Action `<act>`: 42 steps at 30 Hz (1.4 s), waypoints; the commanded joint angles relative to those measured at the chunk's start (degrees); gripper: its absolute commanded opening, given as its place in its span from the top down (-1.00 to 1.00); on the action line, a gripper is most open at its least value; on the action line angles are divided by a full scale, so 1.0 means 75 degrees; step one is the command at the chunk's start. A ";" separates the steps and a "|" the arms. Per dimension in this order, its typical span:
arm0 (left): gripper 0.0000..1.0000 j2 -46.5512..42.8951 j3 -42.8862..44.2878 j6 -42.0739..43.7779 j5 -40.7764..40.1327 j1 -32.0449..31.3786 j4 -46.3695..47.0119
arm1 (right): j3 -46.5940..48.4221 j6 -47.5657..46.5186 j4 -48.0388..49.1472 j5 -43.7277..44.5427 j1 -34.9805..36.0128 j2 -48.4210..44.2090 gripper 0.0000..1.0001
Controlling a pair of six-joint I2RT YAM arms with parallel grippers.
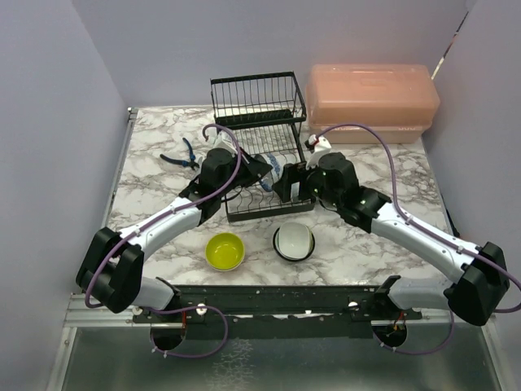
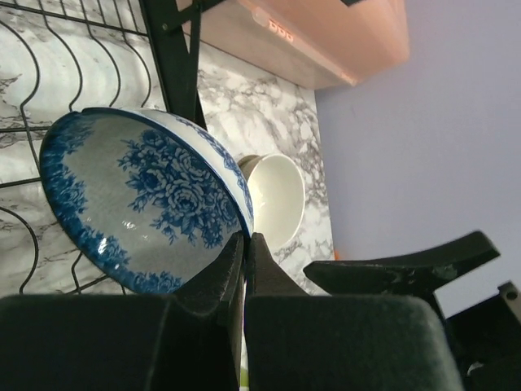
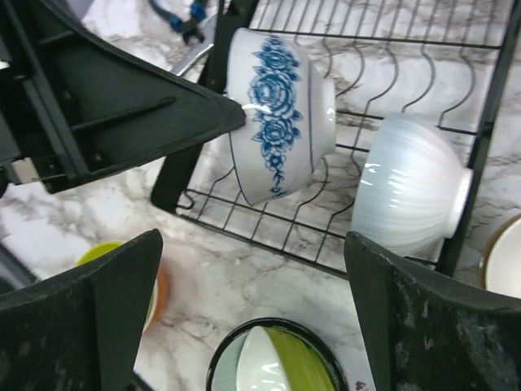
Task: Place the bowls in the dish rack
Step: Place the bowl in the dish rack.
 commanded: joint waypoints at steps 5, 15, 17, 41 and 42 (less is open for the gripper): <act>1.00 0.0026 -0.0109 0.1473 0.2296 0.0249 0.1321 | -0.0097 0.0992 -0.0129 -0.3279 -0.1164 -0.0169 -0.98; 1.00 0.0824 -0.0402 0.0754 0.3894 0.0295 0.3224 | -0.0560 0.2080 0.0584 -0.5379 -0.2448 -0.0029 -1.00; 1.00 0.0822 -0.0514 0.0713 0.3849 0.0303 0.3536 | -0.0607 0.2112 0.0614 -0.5440 -0.2546 -0.0052 -0.99; 1.00 0.0110 -0.2016 0.0662 0.2286 0.0590 0.4374 | -0.0367 0.1565 -0.0100 -0.4944 -0.2675 0.0046 -0.99; 1.00 0.0154 -0.2036 0.0607 0.2257 0.0595 0.4442 | -0.0364 0.1573 -0.0100 -0.4965 -0.2675 0.0071 -0.99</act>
